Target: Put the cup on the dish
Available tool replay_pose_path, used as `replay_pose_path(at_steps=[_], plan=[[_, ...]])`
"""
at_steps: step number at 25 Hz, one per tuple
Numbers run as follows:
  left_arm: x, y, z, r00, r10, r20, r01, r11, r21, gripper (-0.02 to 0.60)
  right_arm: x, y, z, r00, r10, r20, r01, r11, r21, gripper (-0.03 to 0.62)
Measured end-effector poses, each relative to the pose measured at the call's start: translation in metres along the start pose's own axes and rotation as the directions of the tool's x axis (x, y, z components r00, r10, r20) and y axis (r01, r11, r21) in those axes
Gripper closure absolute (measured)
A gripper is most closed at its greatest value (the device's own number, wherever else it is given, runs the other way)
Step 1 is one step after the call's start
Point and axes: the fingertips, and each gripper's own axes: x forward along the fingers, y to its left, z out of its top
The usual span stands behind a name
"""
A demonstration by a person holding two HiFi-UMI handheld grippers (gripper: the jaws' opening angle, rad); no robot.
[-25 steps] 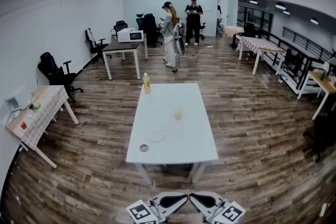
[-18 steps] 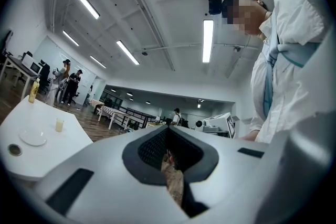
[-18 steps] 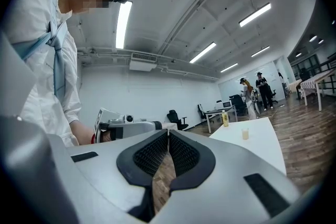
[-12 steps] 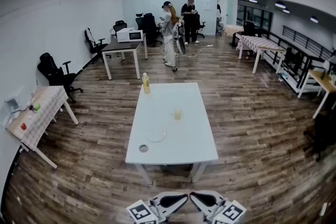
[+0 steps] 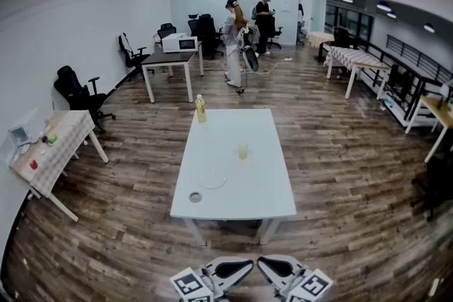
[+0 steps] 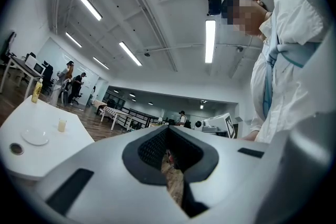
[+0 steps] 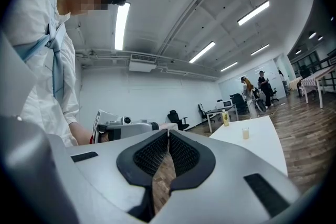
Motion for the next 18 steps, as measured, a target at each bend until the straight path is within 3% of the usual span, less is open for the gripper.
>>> replay_pose_path(at_steps=[8,14,18], plan=[[-0.004,0.033,0.001,1.0,0.025,0.004,-0.025,1.0,-0.018,0.581,0.024,-0.025,-0.007,1.0,0.004,-0.024,-0.004,1.0,0.009,0.562],[0.0,0.093,0.018,1.0,0.0,0.01,0.0,1.0,-0.006,0.581,0.071,-0.061,0.007,1.0,-0.013,-0.02,0.013,0.999,0.032,0.562],[0.006,0.141,0.041,0.999,-0.021,0.028,0.02,1.0,0.011,0.58,0.111,-0.096,0.013,0.999,-0.016,-0.031,0.015,1.0,-0.01,0.562]])
